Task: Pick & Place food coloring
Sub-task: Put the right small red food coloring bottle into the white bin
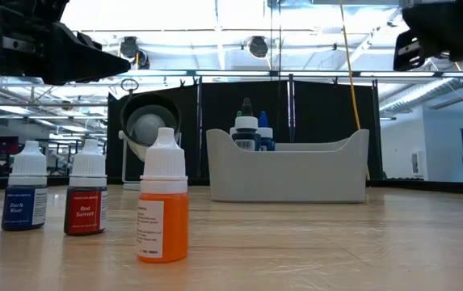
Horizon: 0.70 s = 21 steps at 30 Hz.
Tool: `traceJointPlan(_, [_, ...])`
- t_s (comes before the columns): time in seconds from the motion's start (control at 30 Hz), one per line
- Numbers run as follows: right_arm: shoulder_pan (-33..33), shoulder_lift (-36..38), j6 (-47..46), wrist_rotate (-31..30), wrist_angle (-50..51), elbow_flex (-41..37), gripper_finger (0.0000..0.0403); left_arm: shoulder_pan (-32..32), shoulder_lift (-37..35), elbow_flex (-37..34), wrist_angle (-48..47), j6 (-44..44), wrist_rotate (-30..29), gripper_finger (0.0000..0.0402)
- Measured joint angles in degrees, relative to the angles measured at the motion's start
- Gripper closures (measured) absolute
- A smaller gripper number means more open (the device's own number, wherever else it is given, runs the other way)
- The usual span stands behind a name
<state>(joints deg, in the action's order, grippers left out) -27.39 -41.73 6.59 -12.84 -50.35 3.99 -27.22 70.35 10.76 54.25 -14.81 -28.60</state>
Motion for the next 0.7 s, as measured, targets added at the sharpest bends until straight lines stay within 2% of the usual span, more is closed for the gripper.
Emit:
traceJointPlan(0.2, [-3.5, -13.4, 1.5, -1.6, 4.8, 10.5, 0.0401, 0.0, 0.0, 0.1, -1.0, 1.1, 0.0, 0.0364])
traceJointPlan(0.43, [-1.4, -32.6, -1.2, -1.3, 10.6, 23.7, 0.0402, 0.0, 0.0, 0.1, -0.3, 4.6, 0.0, 0.0364])
traceJointPlan(0.53, [0.5, -39.2, -1.2, 1.1, 14.3, 29.1, 0.0402, 0.0, 0.0, 0.1, -0.5, 8.5, 0.0, 0.0364])
traceJointPlan(0.6, [2.1, -42.2, -1.6, 4.8, 16.0, 33.9, 0.0402, 0.0, 0.0, 0.1, -0.7, 10.2, 0.0, 0.0364])
traceJointPlan(0.7, [4.4, -45.5, -5.0, 9.3, 26.2, 43.5, 0.0403, 0.0, 0.0, 0.1, -0.7, 10.9, 0.0, 0.0364])
